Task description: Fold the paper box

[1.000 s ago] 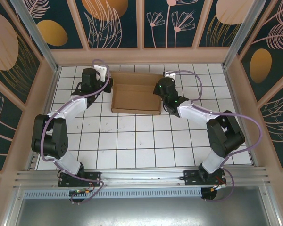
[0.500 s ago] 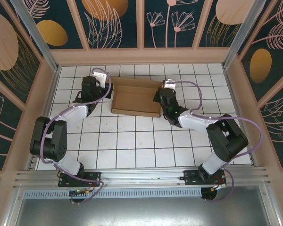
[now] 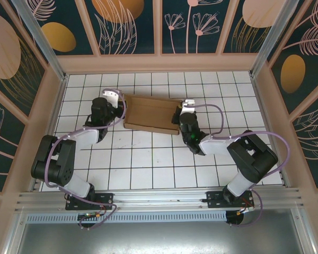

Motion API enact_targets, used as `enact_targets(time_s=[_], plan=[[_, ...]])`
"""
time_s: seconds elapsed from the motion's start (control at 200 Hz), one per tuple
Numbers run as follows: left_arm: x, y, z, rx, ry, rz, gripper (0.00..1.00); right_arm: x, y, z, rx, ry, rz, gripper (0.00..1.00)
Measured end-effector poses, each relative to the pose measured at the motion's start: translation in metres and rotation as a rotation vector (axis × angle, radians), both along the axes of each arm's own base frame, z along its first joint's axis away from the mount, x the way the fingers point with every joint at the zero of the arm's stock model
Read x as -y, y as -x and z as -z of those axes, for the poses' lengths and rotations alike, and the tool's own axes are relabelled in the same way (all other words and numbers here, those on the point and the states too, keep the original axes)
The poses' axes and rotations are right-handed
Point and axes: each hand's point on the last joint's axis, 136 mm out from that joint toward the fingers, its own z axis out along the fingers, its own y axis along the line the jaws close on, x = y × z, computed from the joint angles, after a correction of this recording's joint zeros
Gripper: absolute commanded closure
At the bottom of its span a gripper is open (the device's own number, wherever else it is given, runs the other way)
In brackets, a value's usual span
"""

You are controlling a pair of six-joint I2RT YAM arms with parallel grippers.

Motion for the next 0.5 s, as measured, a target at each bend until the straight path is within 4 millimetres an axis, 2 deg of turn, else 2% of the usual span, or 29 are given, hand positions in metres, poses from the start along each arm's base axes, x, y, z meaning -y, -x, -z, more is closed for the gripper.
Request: enact_targets(time_s=[0.07, 0.15, 0.355, 0.5], plan=[[0.000, 0.005, 0.002, 0.013, -0.002, -0.007, 1.00, 0.000, 0.002, 0.003, 0.007, 0.002, 0.002, 1.00], [0.000, 0.010, 0.005, 0.026, -0.004, -0.014, 1.00, 0.001, 0.003, 0.003, 0.014, -0.005, 0.004, 0.92], [0.001, 0.018, 0.007, 0.042, -0.011, -0.016, 1.00, -0.010, 0.011, -0.002, 0.026, -0.001, -0.053, 0.52], [0.004, 0.020, 0.006, 0.045, -0.011, -0.009, 1.00, -0.015, 0.021, -0.026, 0.067, -0.022, -0.111, 0.33]])
